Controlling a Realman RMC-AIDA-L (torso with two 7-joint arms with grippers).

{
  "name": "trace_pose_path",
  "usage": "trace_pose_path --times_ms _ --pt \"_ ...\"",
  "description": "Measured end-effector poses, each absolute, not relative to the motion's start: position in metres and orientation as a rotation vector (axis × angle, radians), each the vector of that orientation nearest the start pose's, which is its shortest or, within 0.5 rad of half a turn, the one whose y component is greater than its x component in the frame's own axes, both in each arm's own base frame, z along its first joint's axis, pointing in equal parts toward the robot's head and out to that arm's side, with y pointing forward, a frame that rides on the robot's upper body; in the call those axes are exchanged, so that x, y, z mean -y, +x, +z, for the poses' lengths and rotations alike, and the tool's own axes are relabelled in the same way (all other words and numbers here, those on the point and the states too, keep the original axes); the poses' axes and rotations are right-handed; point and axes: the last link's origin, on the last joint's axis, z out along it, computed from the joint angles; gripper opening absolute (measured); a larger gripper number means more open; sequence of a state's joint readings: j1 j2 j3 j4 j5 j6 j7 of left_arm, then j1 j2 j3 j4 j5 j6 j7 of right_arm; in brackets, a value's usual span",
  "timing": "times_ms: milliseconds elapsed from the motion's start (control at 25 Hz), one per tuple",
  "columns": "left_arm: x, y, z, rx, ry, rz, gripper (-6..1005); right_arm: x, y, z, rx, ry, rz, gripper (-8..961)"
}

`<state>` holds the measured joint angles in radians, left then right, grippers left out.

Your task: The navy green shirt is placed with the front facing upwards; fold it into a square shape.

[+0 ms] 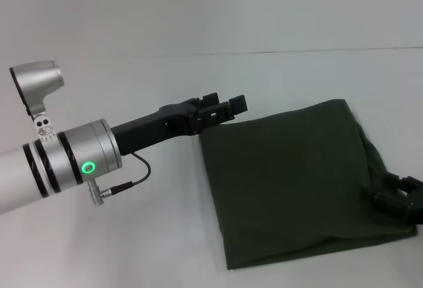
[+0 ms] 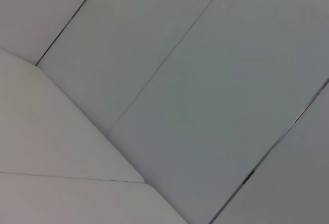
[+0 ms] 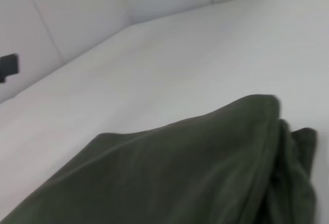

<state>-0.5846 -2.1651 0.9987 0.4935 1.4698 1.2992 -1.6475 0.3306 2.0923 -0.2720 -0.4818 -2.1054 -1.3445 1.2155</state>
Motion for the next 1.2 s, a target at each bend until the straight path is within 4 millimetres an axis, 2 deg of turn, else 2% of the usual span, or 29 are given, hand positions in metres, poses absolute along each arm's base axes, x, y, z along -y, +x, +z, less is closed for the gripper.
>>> trace_pose_path --times_ms 560,760,1000,1200 --pt "-0.354 -0.200 -0.060 1.171 -2.462 -1.159 901 -0.279 0.377 0.003 -0.991 -2.199 0.560 789" --pt "-0.354 -0.200 -0.060 1.170 -2.462 -1.160 901 -0.280 0.377 0.012 -0.953 -2.175 0.583 789" --pt "-0.355 -0.201 -0.060 1.172 -2.453 -1.151 901 -0.272 0.359 0.027 -0.751 -2.199 0.728 789" --pt "-0.359 -0.208 -0.062 1.207 -2.414 -1.101 901 -0.260 0.353 0.036 -0.555 -2.242 0.739 790"
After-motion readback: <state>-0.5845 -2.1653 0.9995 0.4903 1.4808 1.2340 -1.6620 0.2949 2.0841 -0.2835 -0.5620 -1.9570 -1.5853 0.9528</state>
